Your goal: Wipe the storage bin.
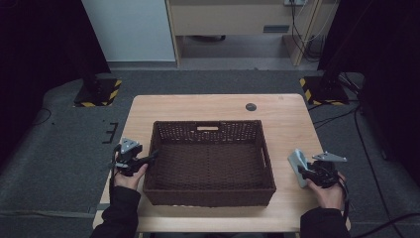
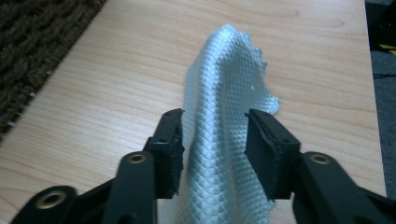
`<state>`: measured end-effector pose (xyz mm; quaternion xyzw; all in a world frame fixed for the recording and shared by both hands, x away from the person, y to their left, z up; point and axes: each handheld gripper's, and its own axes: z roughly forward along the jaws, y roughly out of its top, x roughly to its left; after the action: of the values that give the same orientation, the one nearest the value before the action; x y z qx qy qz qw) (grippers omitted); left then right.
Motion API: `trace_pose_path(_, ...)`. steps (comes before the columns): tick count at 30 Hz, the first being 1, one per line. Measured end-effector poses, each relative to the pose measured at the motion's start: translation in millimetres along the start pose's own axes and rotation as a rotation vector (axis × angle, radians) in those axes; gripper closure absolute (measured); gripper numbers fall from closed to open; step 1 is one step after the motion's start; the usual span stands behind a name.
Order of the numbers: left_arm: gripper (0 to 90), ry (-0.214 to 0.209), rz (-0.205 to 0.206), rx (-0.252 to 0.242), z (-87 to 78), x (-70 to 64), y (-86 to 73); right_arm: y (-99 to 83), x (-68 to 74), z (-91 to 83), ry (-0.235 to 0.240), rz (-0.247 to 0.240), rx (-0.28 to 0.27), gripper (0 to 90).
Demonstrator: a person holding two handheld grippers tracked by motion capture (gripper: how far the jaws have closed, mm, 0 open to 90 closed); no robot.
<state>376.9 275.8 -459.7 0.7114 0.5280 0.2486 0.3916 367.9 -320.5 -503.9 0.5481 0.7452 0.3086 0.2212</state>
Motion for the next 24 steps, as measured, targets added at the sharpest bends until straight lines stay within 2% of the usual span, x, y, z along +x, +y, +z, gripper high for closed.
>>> trace_pose_path(2, 26.8, 0.014, 0.022, -0.009, 0.1, -0.3, -0.2, -0.1, -1.1, 2.3, 0.007, 0.0, 0.011, 64.7)
trace_pose_path(8, 27.8, -0.01, -0.019, 0.011, 0.4, 1.1, -0.2, 2.1, -0.3, 6.8, 0.009, -0.012, 0.05, 81.2)
trace_pose_path(9, 30.9, -0.034, -0.031, 0.024, 0.2, 1.0, 0.4, 2.9, -0.3, 5.8, 0.01, -0.011, 0.045, 82.2)
trace_pose_path(11, 35.5, -0.046, -0.03, 0.027, 0.5, 1.1, 0.9, 5.6, -0.1, 2.4, 0.02, -0.001, 0.023, 82.9)
trace_pose_path(14, 35.3, -0.07, -0.047, 0.026, 1.2, 3.4, 0.0, 11.6, 3.3, -3.9, 0.042, 0.01, -0.032, 83.0)
trace_pose_path(17, 33.4, -0.069, -0.049, 0.028, 1.5, 3.8, 0.1, 17.6, 8.4, -8.6, 0.063, -0.001, -0.085, 82.9)
trace_pose_path(19, 28.2, -0.036, -0.042, 0.04, 1.8, 3.9, 1.0, 21.1, 12.1, -9.9, 0.072, 0.002, -0.109, 82.8)
trace_pose_path(24, 18.9, -0.002, -0.022, 0.044, 2.5, 3.4, 1.9, 28.9, 16.9, -10.6, 0.087, -0.009, -0.146, 82.7)
